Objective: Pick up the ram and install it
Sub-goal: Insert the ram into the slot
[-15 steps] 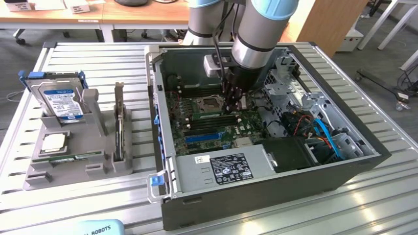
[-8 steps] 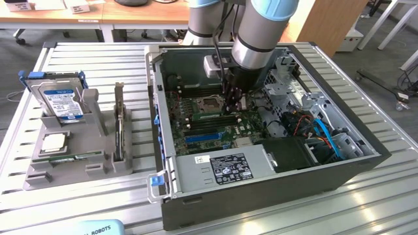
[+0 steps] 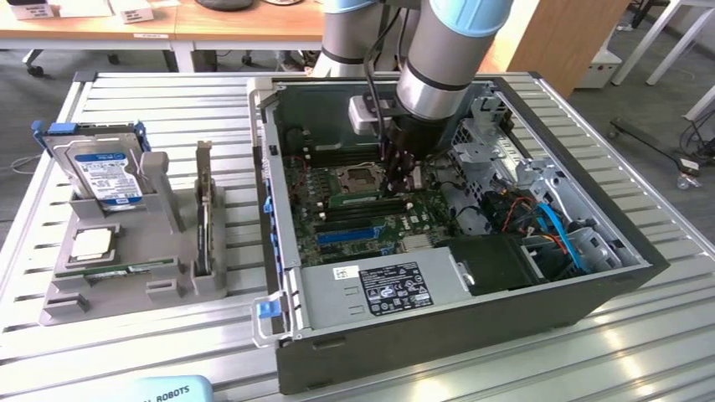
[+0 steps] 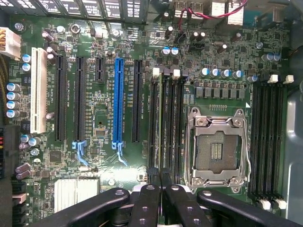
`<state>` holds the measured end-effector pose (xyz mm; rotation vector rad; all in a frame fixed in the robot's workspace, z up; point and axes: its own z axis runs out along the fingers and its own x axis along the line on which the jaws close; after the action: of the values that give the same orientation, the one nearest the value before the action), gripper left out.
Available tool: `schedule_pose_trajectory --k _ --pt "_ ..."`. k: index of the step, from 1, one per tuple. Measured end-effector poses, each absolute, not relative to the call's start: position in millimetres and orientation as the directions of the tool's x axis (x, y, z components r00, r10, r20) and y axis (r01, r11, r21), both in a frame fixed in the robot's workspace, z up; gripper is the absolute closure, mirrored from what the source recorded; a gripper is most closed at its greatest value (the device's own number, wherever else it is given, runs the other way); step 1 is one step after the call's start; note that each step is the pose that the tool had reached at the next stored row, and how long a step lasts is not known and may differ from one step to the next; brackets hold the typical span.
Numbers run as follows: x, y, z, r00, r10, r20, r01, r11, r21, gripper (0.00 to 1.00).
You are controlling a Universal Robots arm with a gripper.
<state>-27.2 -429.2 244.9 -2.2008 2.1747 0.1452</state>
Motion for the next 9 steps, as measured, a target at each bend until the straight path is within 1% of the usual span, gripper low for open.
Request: schedule_pose_trajectory --k 9 --pt "-27.2 -432.8 244.9 0.01 -0.995 -0.098 -0.999 -0.013 0.034 0.88"
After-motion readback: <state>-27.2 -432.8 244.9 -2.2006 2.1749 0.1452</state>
